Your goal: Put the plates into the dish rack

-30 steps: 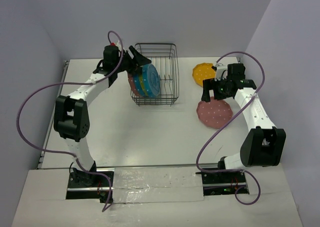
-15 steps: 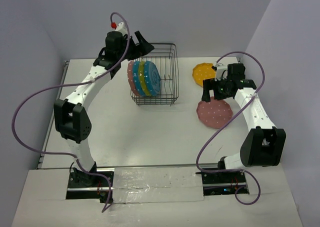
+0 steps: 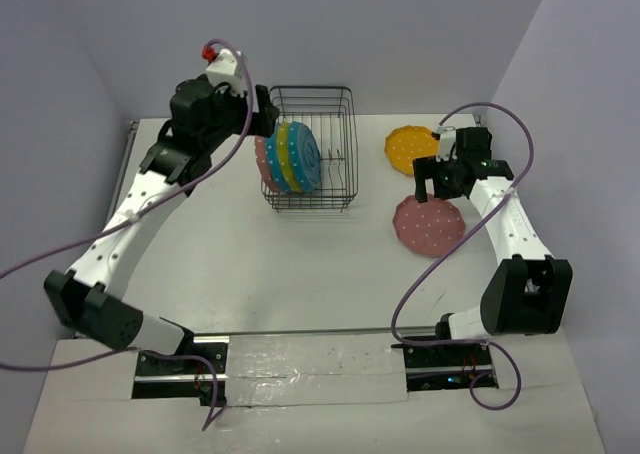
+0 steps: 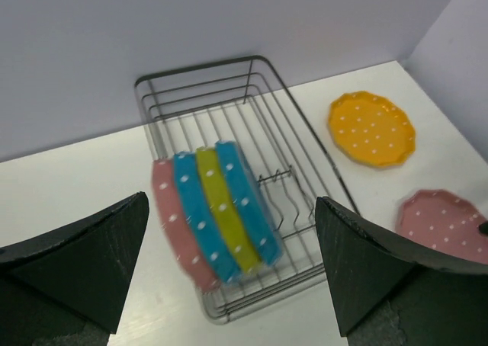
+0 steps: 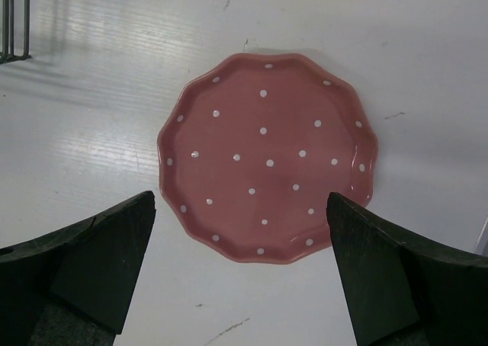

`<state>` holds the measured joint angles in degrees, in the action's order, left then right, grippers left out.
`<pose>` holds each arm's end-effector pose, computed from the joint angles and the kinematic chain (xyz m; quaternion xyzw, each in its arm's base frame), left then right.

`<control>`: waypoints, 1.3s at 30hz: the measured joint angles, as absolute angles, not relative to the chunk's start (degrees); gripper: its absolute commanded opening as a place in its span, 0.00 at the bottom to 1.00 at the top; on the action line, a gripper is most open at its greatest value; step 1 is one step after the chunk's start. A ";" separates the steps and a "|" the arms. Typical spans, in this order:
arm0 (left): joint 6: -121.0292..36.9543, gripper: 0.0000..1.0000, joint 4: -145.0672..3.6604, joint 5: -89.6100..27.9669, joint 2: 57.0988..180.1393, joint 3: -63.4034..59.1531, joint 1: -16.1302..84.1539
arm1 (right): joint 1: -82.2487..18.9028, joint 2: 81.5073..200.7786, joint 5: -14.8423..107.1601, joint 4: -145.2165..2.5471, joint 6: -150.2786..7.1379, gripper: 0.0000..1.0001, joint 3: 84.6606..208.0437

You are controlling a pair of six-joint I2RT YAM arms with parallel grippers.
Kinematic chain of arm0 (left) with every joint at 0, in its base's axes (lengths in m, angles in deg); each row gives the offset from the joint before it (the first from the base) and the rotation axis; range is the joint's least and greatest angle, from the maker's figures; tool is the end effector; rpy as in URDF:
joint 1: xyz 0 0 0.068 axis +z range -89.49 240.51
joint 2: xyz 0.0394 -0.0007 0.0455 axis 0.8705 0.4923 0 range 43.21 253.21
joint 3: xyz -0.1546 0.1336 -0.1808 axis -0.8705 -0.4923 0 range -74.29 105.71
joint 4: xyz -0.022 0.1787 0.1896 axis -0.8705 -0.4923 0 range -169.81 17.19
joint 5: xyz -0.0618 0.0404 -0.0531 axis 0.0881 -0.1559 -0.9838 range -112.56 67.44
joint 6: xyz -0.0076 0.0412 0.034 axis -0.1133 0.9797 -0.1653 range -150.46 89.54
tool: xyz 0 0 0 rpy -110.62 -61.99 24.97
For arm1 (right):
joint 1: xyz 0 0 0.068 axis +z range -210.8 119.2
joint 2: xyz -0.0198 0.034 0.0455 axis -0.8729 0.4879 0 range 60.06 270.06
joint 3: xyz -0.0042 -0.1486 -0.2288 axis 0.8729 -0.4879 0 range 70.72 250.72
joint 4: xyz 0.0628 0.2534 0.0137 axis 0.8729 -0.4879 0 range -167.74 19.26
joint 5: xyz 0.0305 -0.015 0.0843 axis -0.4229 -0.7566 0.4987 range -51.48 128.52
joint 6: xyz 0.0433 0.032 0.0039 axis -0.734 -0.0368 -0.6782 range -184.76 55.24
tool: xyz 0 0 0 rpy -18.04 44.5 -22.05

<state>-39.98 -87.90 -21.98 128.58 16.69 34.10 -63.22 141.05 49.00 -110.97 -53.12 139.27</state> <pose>0.3090 -0.1530 0.4423 0.1088 0.7553 -0.1956 0.6160 0.2968 -0.0062 0.2934 -0.1049 0.9380 0.0469 0.3269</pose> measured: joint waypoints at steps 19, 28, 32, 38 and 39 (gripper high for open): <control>-28.92 0.99 -100.97 -46.07 115.94 3.90 41.51 | -79.56 155.57 55.01 -114.31 -41.18 0.83 139.58; -27.67 0.99 -101.98 -50.02 116.95 3.90 41.51 | -81.44 164.94 56.39 -114.68 -38.28 0.60 144.19; -27.26 0.99 -102.74 -50.53 117.93 3.90 41.51 | -81.71 169.18 57.44 -115.45 -37.10 0.51 147.05; -27.32 0.99 -103.11 -50.74 119.33 3.90 41.51 | -82.51 173.82 58.97 -117.44 -35.11 0.10 150.57; -27.43 0.99 -103.11 -50.74 119.35 3.90 41.51 | -82.71 173.97 59.23 -117.59 -34.74 0.00 151.01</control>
<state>-27.43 -103.11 -50.74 119.35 3.90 41.51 -82.71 173.97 59.23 -117.59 -34.74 151.01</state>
